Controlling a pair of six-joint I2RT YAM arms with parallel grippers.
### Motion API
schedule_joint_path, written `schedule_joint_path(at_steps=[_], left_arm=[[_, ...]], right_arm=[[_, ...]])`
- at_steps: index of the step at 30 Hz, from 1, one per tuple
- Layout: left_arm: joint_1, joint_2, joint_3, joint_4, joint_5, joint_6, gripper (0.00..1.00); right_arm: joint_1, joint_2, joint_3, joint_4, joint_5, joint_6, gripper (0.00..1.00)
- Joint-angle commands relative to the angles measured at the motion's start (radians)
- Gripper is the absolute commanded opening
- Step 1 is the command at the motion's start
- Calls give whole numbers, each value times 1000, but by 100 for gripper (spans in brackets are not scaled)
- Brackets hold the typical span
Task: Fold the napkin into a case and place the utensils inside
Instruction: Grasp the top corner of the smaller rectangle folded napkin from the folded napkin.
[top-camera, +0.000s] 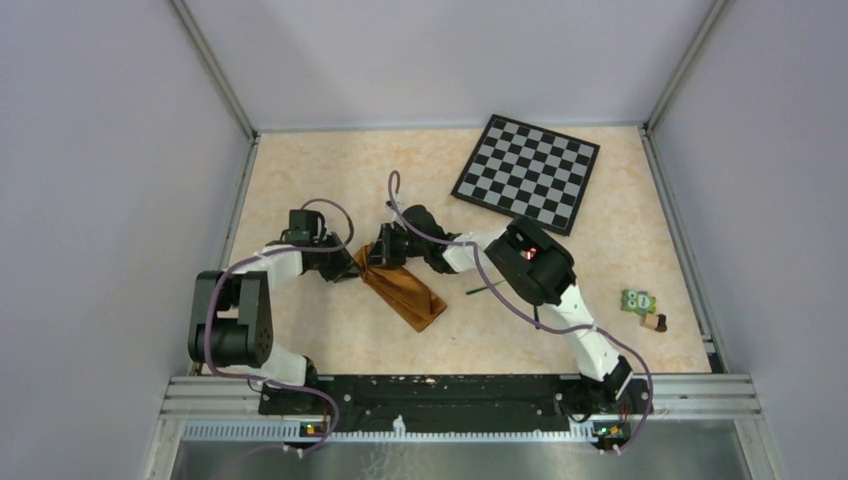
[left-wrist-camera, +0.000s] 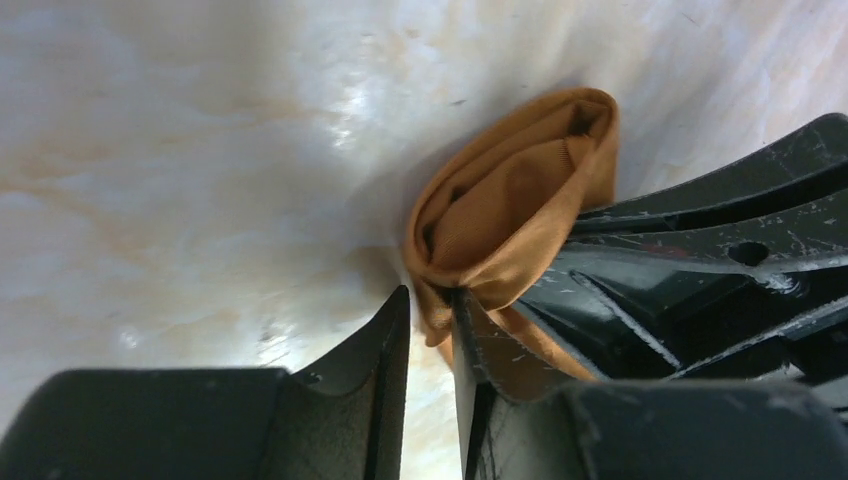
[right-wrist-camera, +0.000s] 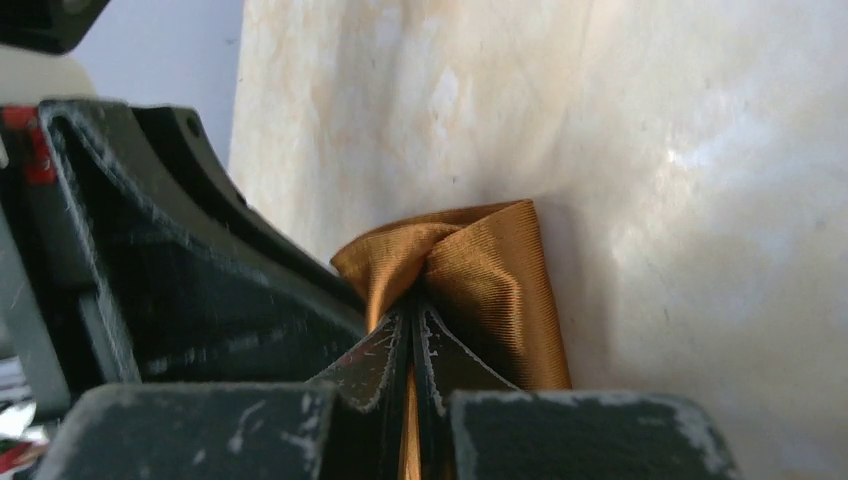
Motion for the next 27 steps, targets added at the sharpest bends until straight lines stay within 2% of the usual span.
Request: schedule_joint_path(at_steps=[1, 3, 5, 11, 15, 21, 27], left_arm=[[-87, 63, 5, 85, 1, -28, 26], [-90, 58, -10, 94, -2, -34, 26], [-87, 27, -15, 67, -40, -15, 26], [23, -58, -38, 9, -36, 44, 33], [86, -68, -51, 13, 31, 44, 37], [85, -22, -73, 78, 97, 10, 38], [78, 29, -66, 107, 98, -1, 35]], right_arm=[[70, -21, 115, -228, 168, -173, 0], [82, -38, 136, -294, 207, -222, 0], [65, -85, 87, -277, 206, -227, 0], [-33, -146, -37, -112, -13, -101, 0], [-49, -167, -76, -50, -62, -61, 2], [-49, -133, -59, -39, -75, -62, 4], [-36, -60, 20, -39, -88, -52, 0]])
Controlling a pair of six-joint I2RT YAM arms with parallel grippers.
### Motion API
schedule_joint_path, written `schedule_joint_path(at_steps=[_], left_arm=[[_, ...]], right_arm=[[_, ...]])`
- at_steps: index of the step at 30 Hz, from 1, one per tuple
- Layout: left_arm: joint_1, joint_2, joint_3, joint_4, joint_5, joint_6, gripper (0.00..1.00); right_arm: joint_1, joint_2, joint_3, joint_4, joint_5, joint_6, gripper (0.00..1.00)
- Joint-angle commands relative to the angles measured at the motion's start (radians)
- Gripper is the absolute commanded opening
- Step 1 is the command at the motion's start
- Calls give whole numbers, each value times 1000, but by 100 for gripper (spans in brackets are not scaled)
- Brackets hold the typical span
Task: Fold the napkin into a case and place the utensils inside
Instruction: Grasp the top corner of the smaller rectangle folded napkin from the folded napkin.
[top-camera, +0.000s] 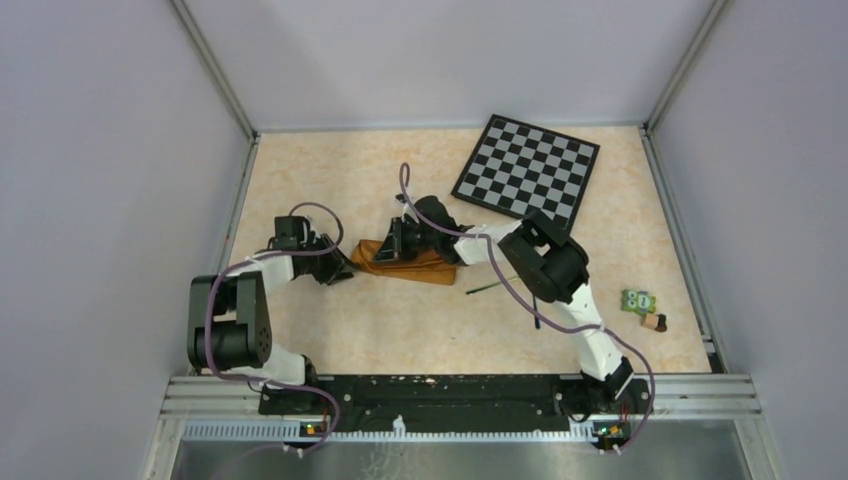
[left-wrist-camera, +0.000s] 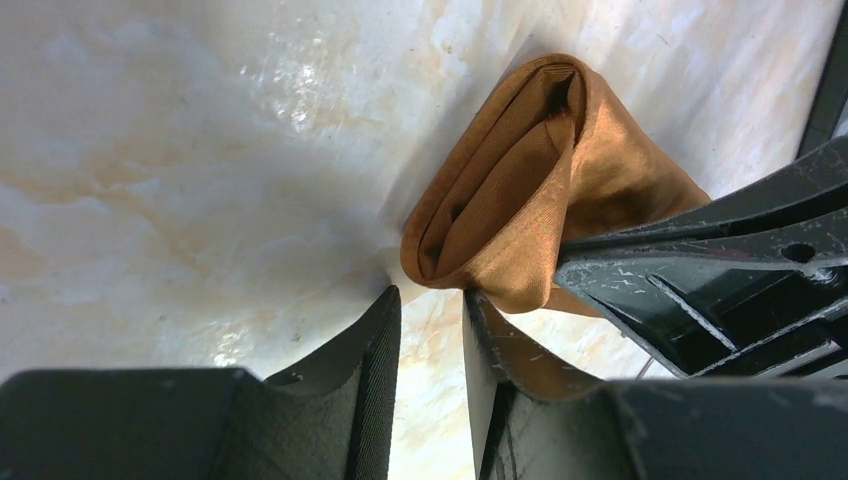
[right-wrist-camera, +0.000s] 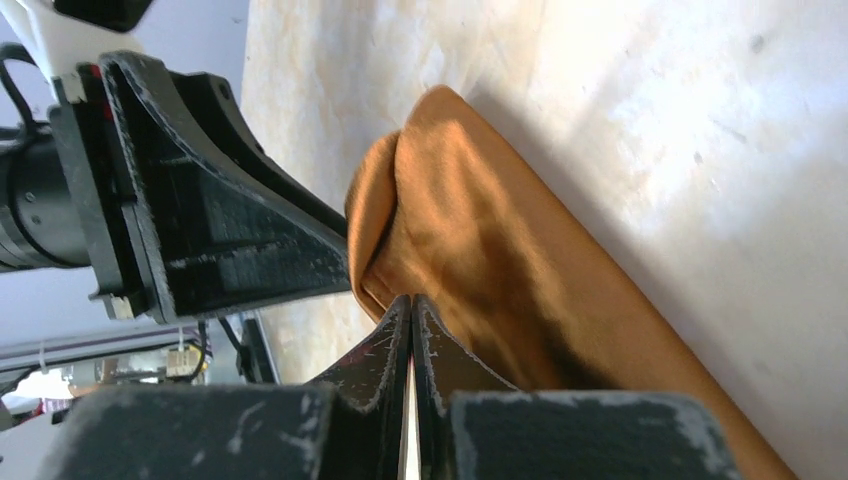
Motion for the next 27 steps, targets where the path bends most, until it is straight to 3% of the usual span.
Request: schedule_joint_path(at_steps=[1, 12, 20, 27], left_arm=[[-9, 51, -10, 37, -7, -4, 35], [-49, 112, 37, 62, -37, -30, 36], [-48, 68, 27, 23, -64, -6, 39], [-48, -2, -34, 8, -65, 1, 39]], right_arm=[[25, 45, 97, 47, -26, 11, 0], [127, 196, 185, 95, 12, 112, 0], [49, 5, 112, -20, -3, -14, 0], [4, -96, 30, -37, -16, -51, 8]])
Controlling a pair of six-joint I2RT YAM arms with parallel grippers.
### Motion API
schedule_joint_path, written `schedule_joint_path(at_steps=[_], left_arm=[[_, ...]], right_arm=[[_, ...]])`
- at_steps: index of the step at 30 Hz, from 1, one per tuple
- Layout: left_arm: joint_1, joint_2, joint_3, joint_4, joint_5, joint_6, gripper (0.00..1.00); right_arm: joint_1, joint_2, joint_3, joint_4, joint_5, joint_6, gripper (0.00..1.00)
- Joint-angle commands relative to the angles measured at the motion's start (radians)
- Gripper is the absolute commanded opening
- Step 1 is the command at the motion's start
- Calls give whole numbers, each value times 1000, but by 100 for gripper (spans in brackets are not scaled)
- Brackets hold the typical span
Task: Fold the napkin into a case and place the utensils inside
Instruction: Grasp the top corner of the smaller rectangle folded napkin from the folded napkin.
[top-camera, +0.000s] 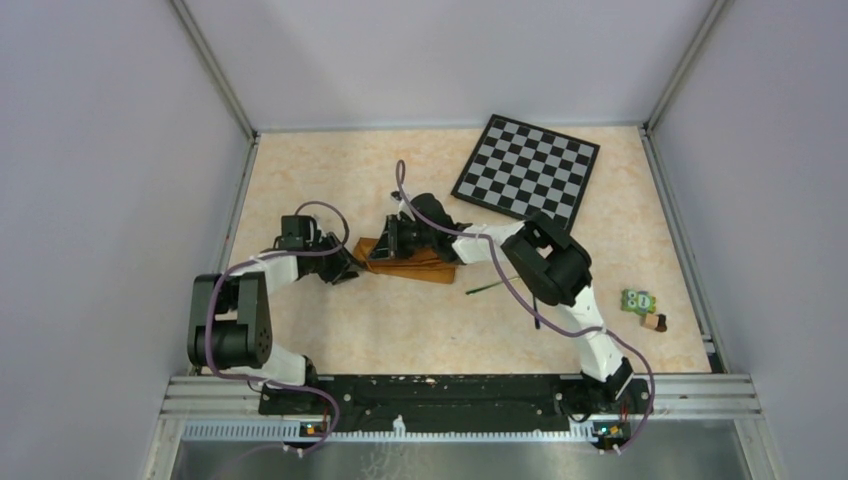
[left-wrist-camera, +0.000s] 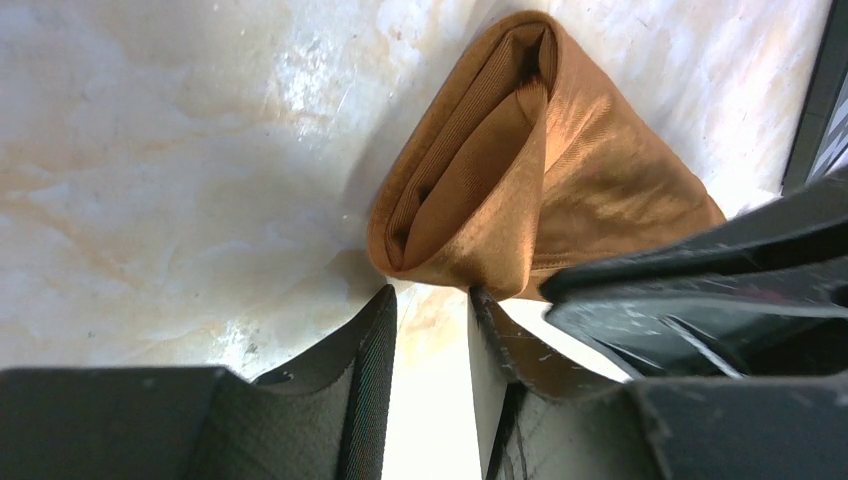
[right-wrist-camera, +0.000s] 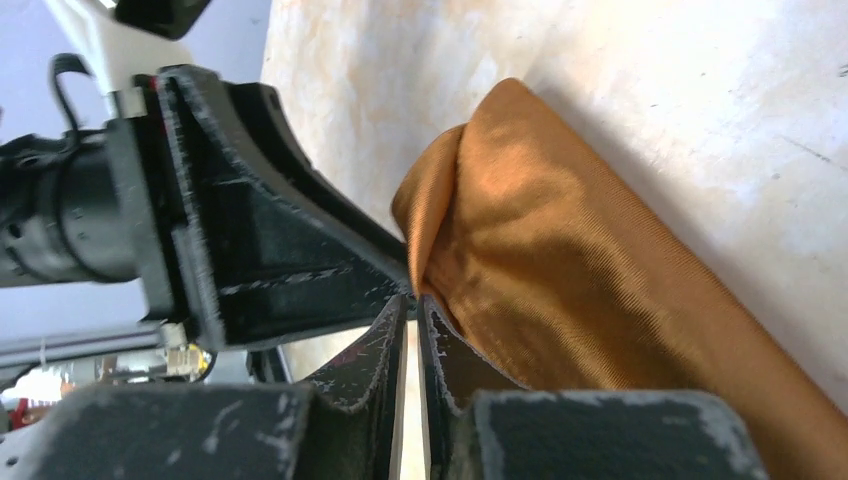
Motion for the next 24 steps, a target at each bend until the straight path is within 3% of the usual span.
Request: schedule_joint_path(at_steps=[1, 10, 18, 24], left_arm=[[-3, -28, -50, -23, -67, 34, 38], [-3, 26, -59, 20, -63, 16, 34], [-3, 127, 16, 27, -96, 14, 34], [-1, 157, 73, -12, -148, 24, 35]], right_arm=[[-25, -104, -31, -8, -46, -48, 8], [-11, -22, -14, 3, -34, -57, 0], [113, 87, 104, -87, 128, -55, 0], [107, -72, 60, -119, 110, -54, 0]])
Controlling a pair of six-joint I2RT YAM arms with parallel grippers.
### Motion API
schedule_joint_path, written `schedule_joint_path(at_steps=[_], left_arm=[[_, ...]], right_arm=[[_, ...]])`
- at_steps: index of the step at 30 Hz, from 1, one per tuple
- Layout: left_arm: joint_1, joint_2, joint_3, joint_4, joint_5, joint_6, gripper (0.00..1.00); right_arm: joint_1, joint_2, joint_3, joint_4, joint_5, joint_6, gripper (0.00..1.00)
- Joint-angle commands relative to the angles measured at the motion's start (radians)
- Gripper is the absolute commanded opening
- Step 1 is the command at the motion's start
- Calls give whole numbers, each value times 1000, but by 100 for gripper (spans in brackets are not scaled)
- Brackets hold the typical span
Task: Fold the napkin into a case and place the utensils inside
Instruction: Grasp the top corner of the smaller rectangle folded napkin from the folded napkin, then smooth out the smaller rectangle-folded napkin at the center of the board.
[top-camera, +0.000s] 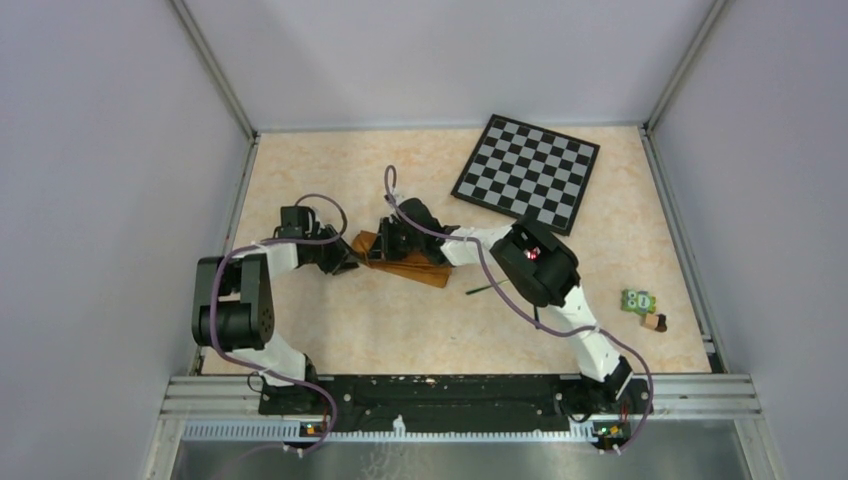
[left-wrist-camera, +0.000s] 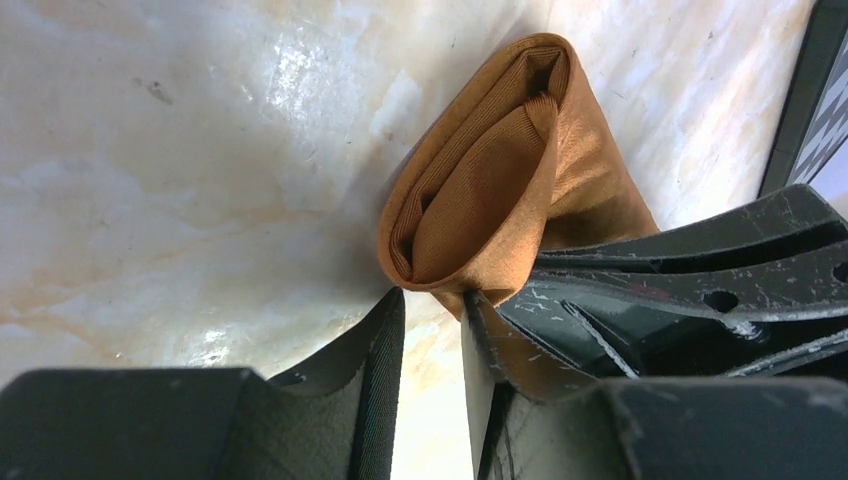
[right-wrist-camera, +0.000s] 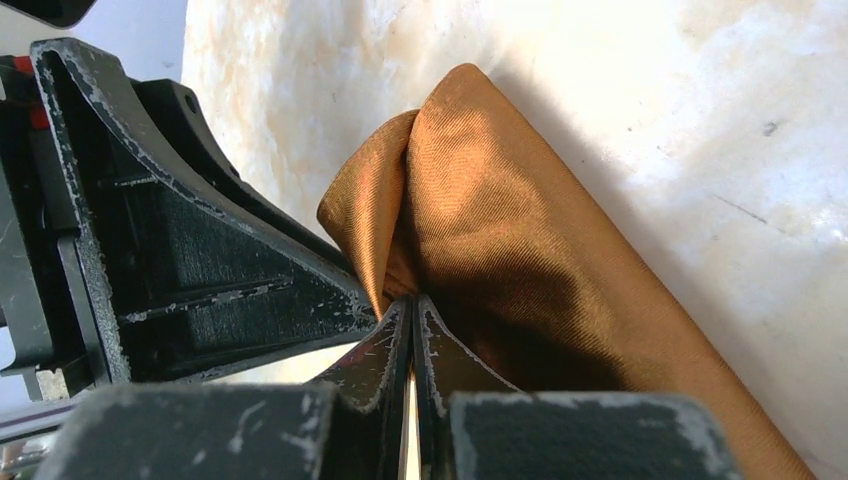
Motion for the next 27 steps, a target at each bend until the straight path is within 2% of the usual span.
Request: schedule_joint_path(at_steps=[1, 3, 6, 9, 12, 14, 16, 18, 20, 22, 24, 27], left_arm=[[-18, 60, 11, -41, -173, 44, 36], [-18, 51, 19, -53, -185, 48, 37], [-19, 25, 19, -62, -190, 56, 40], [-21, -16, -7, -75, -183, 60, 50], [-21, -75, -40, -87, -157, 60, 57], [-21, -123, -57, -100, -148, 65, 61], [-21, -163, -60, -119, -141, 75, 63], [-20, -184, -50, -144, -136, 91, 64], [-18, -193, -38, -165, -134, 102, 65], [-17, -194, -29, -174, -125, 108, 66], [-15, -192, -25, -173, -95, 109, 66], [-15, -182, -61, -114, 24, 77, 64]], right_arm=[[52, -163, -45, -45, -52, -6, 0], [30, -232, -71, -113, -77, -42, 3], [2, -351, -135, -186, -89, -133, 14], [-15, -454, -193, -248, -113, -291, 32], [-21, -555, -255, -297, -63, -512, 50], [-20, -613, -295, -343, 19, -672, 80], [-19, -663, -359, -322, 110, -782, 82], [-19, -671, -378, -327, 155, -887, 80], [-15, -650, -374, -334, 170, -946, 83], [-12, -615, -350, -364, 198, -984, 81], [-12, -589, -334, -396, 238, -1010, 74], [-10, -585, -338, -399, 257, -1026, 56]])
